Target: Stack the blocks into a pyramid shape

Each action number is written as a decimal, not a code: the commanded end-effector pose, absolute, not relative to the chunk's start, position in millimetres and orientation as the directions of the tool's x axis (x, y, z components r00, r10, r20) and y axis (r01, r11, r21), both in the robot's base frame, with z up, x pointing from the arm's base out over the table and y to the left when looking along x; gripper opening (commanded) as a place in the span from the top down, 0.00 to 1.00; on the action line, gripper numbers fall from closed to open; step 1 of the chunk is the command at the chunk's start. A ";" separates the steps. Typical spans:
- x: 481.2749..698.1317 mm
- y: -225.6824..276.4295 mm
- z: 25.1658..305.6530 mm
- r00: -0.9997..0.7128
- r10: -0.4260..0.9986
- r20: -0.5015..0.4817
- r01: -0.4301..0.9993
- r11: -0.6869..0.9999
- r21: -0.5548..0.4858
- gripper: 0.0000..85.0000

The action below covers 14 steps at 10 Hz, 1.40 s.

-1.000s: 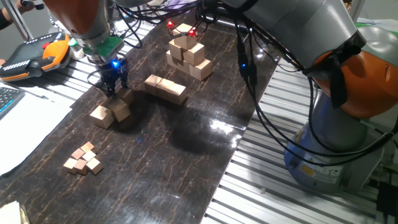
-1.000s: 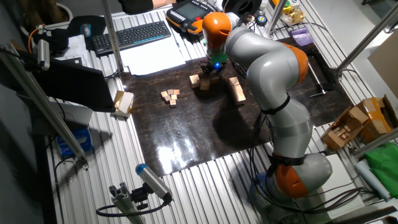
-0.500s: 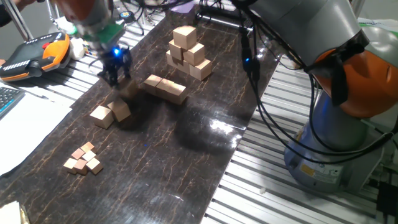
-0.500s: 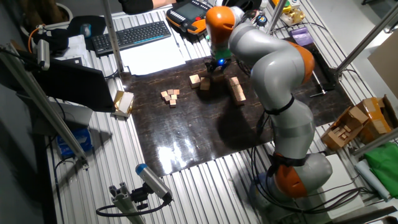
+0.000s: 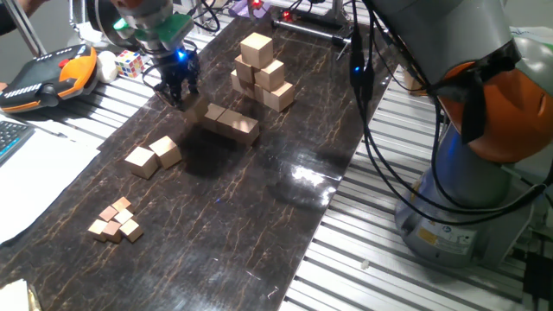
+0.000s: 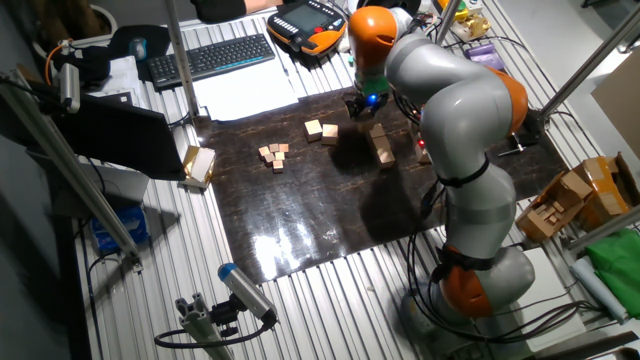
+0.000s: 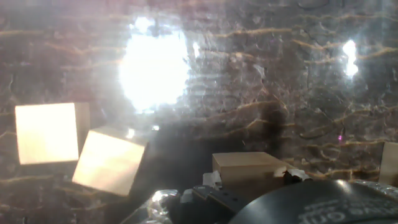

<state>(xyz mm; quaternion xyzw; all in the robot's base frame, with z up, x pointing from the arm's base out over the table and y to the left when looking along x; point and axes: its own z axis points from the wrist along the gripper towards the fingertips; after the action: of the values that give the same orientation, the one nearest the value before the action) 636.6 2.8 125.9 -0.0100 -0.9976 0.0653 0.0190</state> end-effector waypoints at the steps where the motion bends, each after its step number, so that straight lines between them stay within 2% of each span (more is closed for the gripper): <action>1: 635.5 2.6 127.5 -0.999 0.021 0.035 0.017 0.992 -0.128 0.42; 5: 633.0 7.2 131.3 -0.999 0.020 0.035 0.015 0.990 -0.140 0.43; 9: 633.0 7.2 131.3 -0.997 0.059 0.051 0.049 0.983 -0.175 0.38; 11: 633.0 7.2 131.3 -0.998 0.046 0.049 0.037 0.985 -0.171 0.44; 14: 606.4 -15.5 147.0 -0.998 0.035 0.045 0.027 0.988 -0.154 0.44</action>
<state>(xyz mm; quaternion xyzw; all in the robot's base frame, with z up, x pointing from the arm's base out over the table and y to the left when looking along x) 605.1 -18.8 149.4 -0.0152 -0.9966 0.0774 0.0218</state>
